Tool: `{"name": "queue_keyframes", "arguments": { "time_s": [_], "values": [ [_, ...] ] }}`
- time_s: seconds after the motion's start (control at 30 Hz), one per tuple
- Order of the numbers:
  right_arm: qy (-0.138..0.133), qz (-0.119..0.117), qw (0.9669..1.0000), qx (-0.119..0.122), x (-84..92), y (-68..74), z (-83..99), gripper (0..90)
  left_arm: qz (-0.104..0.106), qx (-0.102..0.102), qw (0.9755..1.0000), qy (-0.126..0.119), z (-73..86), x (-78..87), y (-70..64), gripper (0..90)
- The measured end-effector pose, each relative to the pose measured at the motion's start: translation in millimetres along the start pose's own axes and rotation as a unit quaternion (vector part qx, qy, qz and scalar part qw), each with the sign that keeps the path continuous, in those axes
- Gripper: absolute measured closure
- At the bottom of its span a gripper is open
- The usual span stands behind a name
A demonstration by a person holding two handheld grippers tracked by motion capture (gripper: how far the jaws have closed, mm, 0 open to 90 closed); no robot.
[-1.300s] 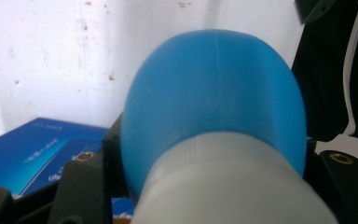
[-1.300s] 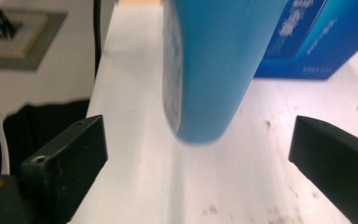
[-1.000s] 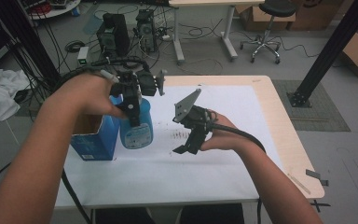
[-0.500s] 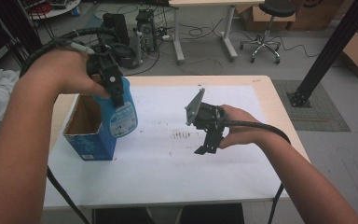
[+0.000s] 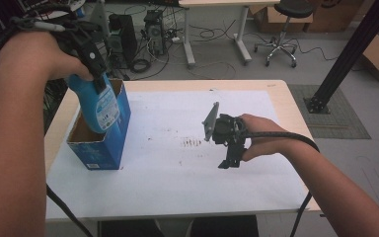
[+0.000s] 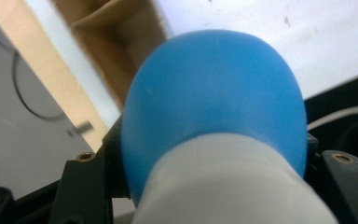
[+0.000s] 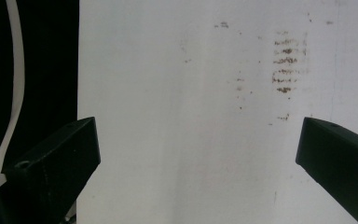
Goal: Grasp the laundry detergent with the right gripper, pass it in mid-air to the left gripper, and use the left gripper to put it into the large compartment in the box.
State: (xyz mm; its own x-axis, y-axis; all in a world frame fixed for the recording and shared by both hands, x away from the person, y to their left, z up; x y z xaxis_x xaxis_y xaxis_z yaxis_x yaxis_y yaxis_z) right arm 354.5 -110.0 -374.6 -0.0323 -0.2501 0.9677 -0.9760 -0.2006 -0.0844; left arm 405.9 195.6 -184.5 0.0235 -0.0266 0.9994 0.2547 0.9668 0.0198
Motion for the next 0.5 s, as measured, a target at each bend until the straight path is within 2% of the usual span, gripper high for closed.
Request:
{"name": "queue_keyframes", "arguments": {
  "time_s": [0.03, 0.07, 0.1, 0.13, 0.2, 0.23, 0.33, 0.37, 0.4, 0.5],
  "values": [
    [0.0, 0.0, 1.0, 0.0, 0.0, 0.0, 0.0, 0.0, 0.0, 0.0, 1.0, 0.0, 0.0, 0.0, 0.0, 38.9],
    [0.005, 0.0, 1.0, 0.0, -0.3, -0.4, 2.9, 0.0, 0.002, 0.02, 0.9998, -0.007, -0.9, 1.9, 3.8, 38.9],
    [0.005, 0.0, 1.0, 0.0, -0.3, -0.4, 2.9, 0.0, 0.001, 0.027, 0.9996, -0.007, -0.8, 2.9, 6.4, 38.9],
    [0.007, 0.0, 1.0, -0.001, -0.7, -1.4, 5.1, 0.0, 0.001, 0.052, 0.9985, -0.014, -2.1, 5.0, 11.9, 38.9],
    [0.009, 0.002, 1.0, -0.002, -0.4, -2.4, 6.9, 0.0, 0.003, 0.078, 0.9968, -0.016, -2.7, 5.3, 15.8, 38.9],
    [0.009, 0.002, 1.0, -0.002, -0.4, -2.4, 6.9, 0.0, 0.003, 0.078, 0.9968, -0.016, -2.7, 5.3, 15.8, 38.8],
    [0.007, 0.003, 1.0, -0.001, 1.8, -3.0, 7.0, 0.0, 0.004, 0.111, 0.9935, -0.025, -5.5, 5.2, 24.1, 38.8],
    [0.007, 0.003, 1.0, 0.0, 2.3, -2.6, 6.8, 0.0, 0.004, 0.111, 0.9935, -0.025, -5.5, 5.2, 24.1, 38.9],
    [0.008, 0.003, 1.0, 0.002, 2.4, -2.3, 6.5, 0.0, 0.001, 0.125, 0.9919, -0.025, -5.8, 5.0, 28.2, 38.9],
    [0.011, -0.001, 0.9999, 0.003, 2.6, -0.5, 6.2, 0.0, -0.002, 0.133, 0.9907, -0.025, -5.8, 4.2, 31.8, 38.9]
  ]
}}
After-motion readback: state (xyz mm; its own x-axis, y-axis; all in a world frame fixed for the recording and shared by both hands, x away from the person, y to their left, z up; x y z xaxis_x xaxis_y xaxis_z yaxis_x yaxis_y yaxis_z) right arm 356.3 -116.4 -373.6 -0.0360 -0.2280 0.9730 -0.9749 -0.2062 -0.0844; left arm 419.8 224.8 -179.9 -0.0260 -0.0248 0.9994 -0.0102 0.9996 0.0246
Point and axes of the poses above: each handheld gripper's, and its own axes: x roughly backward along the jaws, z roughly out of its underside, y roughly to its left, the point moved 9 cm from there along -x, roughly forward along the jaws, and after that the axes turned 7 degrees about x, right-handed, at the moved point
